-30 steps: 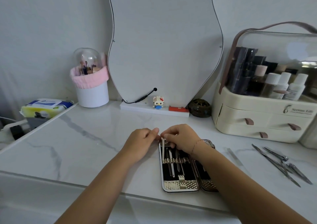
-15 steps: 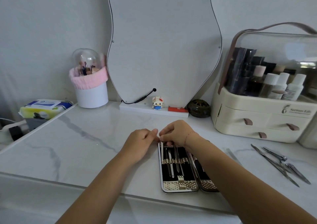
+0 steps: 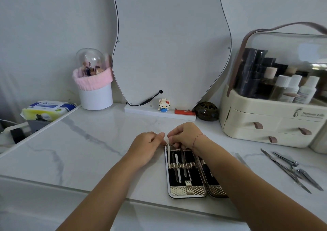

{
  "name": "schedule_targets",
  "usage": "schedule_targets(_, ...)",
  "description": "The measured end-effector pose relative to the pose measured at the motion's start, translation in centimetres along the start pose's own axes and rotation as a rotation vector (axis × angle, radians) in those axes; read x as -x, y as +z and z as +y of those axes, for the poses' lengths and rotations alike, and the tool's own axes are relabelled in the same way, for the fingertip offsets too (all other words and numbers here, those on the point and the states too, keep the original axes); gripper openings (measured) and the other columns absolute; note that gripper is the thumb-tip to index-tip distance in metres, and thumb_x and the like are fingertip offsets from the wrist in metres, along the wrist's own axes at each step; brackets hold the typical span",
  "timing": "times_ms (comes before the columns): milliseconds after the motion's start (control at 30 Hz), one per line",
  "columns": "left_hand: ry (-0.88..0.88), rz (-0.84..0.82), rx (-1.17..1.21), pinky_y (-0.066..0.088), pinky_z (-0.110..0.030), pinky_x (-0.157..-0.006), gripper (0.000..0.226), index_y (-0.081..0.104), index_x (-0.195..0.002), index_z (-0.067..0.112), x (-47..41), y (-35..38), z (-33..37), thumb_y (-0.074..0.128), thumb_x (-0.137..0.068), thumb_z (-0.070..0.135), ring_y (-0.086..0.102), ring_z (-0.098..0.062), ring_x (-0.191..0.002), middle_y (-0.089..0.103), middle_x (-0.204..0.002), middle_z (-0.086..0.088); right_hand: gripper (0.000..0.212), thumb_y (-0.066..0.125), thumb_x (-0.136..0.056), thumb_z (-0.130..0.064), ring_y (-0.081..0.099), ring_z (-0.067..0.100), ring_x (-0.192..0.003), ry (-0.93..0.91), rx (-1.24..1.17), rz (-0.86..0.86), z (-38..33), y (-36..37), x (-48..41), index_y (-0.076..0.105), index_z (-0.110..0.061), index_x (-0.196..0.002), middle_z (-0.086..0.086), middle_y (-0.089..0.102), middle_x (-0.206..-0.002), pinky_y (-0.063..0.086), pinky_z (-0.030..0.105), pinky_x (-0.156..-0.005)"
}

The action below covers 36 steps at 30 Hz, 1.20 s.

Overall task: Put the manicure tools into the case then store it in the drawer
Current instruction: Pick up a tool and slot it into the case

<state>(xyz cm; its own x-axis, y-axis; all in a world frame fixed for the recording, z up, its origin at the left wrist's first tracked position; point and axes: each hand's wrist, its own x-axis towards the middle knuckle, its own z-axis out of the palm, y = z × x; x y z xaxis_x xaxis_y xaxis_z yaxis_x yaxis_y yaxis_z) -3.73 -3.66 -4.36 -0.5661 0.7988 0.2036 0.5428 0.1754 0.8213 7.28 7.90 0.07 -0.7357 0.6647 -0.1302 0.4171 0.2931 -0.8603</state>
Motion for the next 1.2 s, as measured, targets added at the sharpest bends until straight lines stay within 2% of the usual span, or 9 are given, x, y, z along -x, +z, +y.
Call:
schedule_targets(100,-0.007,-0.007,0.019,0.043,-0.023,-0.082,0.039,0.076,-0.082,0.022,0.1,0.0,0.2,0.044,-0.096,0.041,0.062,-0.007,-0.089,0.071,-0.091,0.007,0.004,0.068,-0.080,-0.008,0.056,0.012,-0.053,-0.054,0.089,-0.009,-0.2,0.0,-0.1,0.070,-0.009,-0.082,0.016,0.069,-0.076,0.048,0.020,-0.049)
schedule_targets(200,-0.017,0.003,0.014,0.043,-0.021,-0.080,0.039,0.075,-0.083,0.021,0.2,-0.1,0.3,0.044,-0.096,0.041,0.062,-0.006,-0.089,0.071,-0.091,0.007,0.013,0.072,-0.077,-0.021,0.059,0.011,-0.073,-0.151,0.292,0.034,-0.4,-0.2,-0.4,0.075,-0.011,-0.086,0.003,0.068,-0.080,0.049,0.025,-0.071)
schedule_targets(334,-0.017,-0.003,0.007,0.044,-0.024,-0.079,0.038,0.075,-0.082,0.021,0.3,-0.1,0.4,0.044,-0.096,0.040,0.062,-0.007,-0.087,0.071,-0.089,0.005,0.018,0.078,-0.071,-0.034,0.053,0.008,-0.071,-0.128,0.407,-0.108,-0.4,-0.4,-0.1,0.072,-0.019,-0.079,-0.008,0.058,-0.071,0.039,0.019,-0.060)
schedule_targets(434,-0.013,-0.006,0.019,0.043,-0.023,-0.081,0.038,0.076,-0.083,0.022,0.3,-0.1,0.4,0.045,-0.096,0.039,0.062,-0.005,-0.089,0.071,-0.091,0.008,0.019,0.079,-0.069,-0.032,0.045,0.003,-0.061,-0.142,0.409,-0.151,-0.1,-0.5,-0.3,0.069,-0.020,-0.081,-0.011,0.048,-0.065,0.033,0.018,-0.056)
schedule_targets(567,0.001,0.010,-0.027,0.041,-0.019,-0.075,0.039,0.076,-0.083,0.022,0.3,0.0,0.4,0.044,-0.096,0.039,0.061,-0.005,-0.087,0.069,-0.090,0.008,0.017,0.079,-0.070,-0.029,0.049,0.005,-0.068,-0.150,0.357,-0.162,0.2,-0.6,-1.0,0.072,-0.018,-0.081,-0.009,0.056,-0.068,0.040,0.022,-0.067)
schedule_targets(734,0.004,0.017,-0.014,0.044,-0.023,-0.080,0.037,0.074,-0.080,0.025,0.3,0.0,0.4,0.044,-0.096,0.039,0.062,-0.006,-0.089,0.070,-0.091,0.006,0.014,0.078,-0.071,-0.026,0.058,0.011,-0.082,-0.104,0.326,-0.150,0.3,-0.9,-1.9,0.075,-0.016,-0.080,-0.003,0.067,-0.077,0.048,0.026,-0.078)
schedule_targets(868,0.005,0.013,-0.018,0.042,-0.022,-0.081,0.039,0.075,-0.084,0.020,0.3,0.0,0.3,0.044,-0.096,0.040,0.061,-0.005,-0.091,0.070,-0.093,0.008,0.019,0.071,-0.080,-0.015,0.056,-0.004,-0.050,-0.067,0.136,-0.080,-0.1,-1.7,-2.0,0.072,-0.003,-0.094,0.000,0.065,-0.070,0.045,0.011,-0.052)
schedule_targets(968,0.001,0.014,-0.020,0.042,-0.021,-0.079,0.039,0.075,-0.084,0.021,0.2,0.0,0.2,0.044,-0.096,0.041,0.061,-0.004,-0.090,0.070,-0.093,0.008,0.019,0.068,-0.082,-0.006,0.049,-0.003,-0.034,-0.046,0.005,-0.072,-0.1,-1.8,-1.8,0.068,0.005,-0.098,0.006,0.063,-0.068,0.038,0.007,-0.038)
schedule_targets(1202,-0.002,0.018,-0.024,0.043,-0.023,-0.080,0.039,0.075,-0.086,0.018,0.3,-0.1,0.4,0.044,-0.096,0.041,0.062,-0.008,-0.090,0.071,-0.093,0.005,0.002,0.074,-0.076,-0.014,0.058,0.005,-0.062,-0.100,0.105,-0.115,0.2,-1.1,-1.6,0.072,-0.013,-0.076,-0.001,0.067,-0.068,0.046,0.016,-0.060)
